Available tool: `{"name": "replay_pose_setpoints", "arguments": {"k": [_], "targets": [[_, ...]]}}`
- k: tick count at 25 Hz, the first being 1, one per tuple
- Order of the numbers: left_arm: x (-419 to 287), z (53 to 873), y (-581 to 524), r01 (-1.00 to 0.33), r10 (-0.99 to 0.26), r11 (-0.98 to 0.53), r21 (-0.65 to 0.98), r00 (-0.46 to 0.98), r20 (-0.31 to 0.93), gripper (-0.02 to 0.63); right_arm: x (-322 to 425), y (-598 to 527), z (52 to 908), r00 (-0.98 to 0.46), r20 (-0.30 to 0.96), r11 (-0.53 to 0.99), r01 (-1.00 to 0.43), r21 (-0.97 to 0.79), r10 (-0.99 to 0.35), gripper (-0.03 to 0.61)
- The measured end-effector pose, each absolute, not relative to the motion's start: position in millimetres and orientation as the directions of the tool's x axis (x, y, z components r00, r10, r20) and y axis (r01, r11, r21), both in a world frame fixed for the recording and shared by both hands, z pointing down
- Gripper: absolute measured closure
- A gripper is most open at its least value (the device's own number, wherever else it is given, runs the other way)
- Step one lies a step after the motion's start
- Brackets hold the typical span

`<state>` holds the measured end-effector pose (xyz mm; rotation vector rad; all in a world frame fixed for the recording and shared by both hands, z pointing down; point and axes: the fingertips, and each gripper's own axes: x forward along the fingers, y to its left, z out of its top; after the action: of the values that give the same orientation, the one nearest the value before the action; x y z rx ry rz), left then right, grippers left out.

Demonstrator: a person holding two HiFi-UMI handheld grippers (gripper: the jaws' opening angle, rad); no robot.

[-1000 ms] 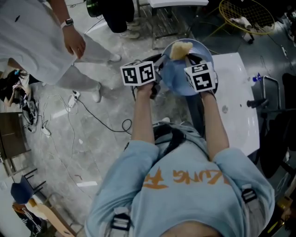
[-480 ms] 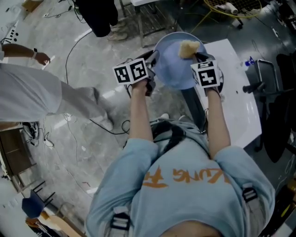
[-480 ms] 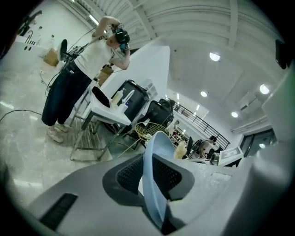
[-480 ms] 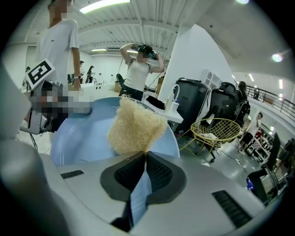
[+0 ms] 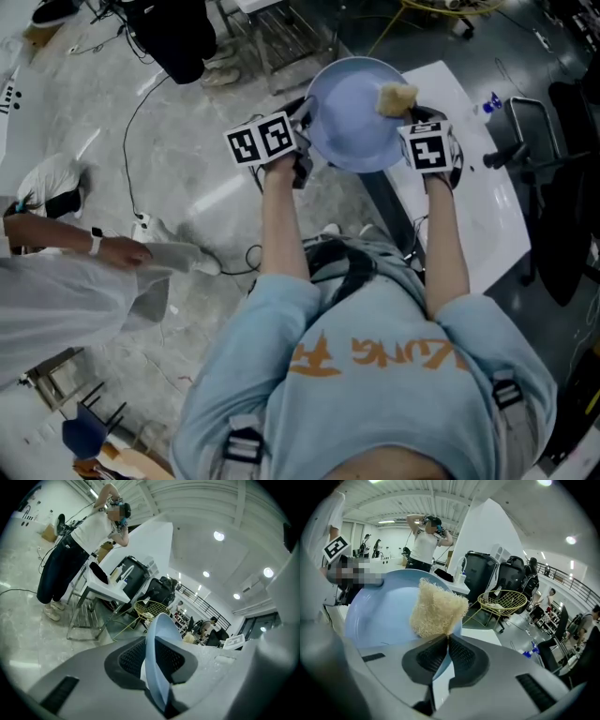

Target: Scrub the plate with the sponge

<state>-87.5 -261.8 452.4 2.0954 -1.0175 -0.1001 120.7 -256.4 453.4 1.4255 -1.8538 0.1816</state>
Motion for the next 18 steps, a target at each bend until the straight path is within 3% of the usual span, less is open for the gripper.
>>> {"name": "replay_pose_setpoints", "arguments": {"k": [5, 10, 14, 18], "targets": [[-84.2, 456.3, -267.2, -0.624, -0.7, -0.351, 0.698, 0.67, 0.247, 0.563, 116.6, -255.8, 452.0, -0.115, 0.631, 0.367, -0.886, 0.285, -0.767, 0.563], [-78.8, 459.7, -273.2, -0.621, -0.713, -0.339, 0.707, 0.66, 0.236, 0.563, 79.4, -261.5, 429.5, -0.299, 0.557, 0.481, -0.851, 0.213, -0.775, 0.563], [-86.6, 457.9, -274.7, -0.625, -0.724, -0.333, 0.706, 0.649, 0.233, 0.563, 24.3, -255.7, 430.6, -0.439, 0.562, 0.626, -0.756, 0.191, -0.701, 0.563], [-95.4, 455.1, -272.1, -0.625, -0.734, -0.328, 0.708, 0.641, 0.226, 0.563, -17.6, -240.0, 450.0, -0.48, 0.625, 0.713, -0.677, 0.182, -0.615, 0.563]]}}
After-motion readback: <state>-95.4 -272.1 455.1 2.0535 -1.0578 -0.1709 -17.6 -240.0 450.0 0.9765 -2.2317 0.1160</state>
